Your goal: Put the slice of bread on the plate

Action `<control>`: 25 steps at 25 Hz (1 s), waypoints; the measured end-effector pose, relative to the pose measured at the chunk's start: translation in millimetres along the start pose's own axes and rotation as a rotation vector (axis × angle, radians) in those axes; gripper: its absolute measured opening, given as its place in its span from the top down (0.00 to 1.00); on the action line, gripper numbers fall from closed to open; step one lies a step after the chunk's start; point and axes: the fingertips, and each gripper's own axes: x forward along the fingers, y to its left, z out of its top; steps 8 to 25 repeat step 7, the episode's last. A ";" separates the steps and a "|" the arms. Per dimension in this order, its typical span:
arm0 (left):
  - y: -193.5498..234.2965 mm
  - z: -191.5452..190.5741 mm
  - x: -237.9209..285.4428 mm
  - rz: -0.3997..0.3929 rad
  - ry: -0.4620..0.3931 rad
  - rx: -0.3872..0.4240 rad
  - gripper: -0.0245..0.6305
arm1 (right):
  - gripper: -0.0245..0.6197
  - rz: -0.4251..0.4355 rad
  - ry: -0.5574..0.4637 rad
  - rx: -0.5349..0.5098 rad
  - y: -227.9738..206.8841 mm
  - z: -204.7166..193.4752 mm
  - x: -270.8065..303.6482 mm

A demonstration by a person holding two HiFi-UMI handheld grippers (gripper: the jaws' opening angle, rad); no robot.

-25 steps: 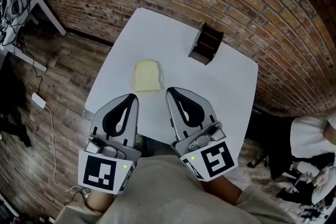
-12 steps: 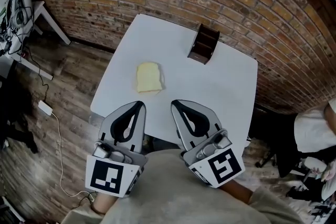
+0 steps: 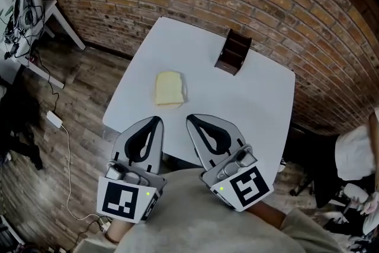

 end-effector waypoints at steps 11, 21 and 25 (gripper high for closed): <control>2.9 -9.5 3.9 0.020 0.012 -0.007 0.95 | 0.95 0.027 0.004 0.017 -0.9 -9.0 3.2; 2.9 -9.5 3.9 0.020 0.012 -0.007 0.95 | 0.95 0.027 0.004 0.017 -0.9 -9.0 3.2; 2.9 -9.5 3.9 0.020 0.012 -0.007 0.95 | 0.95 0.027 0.004 0.017 -0.9 -9.0 3.2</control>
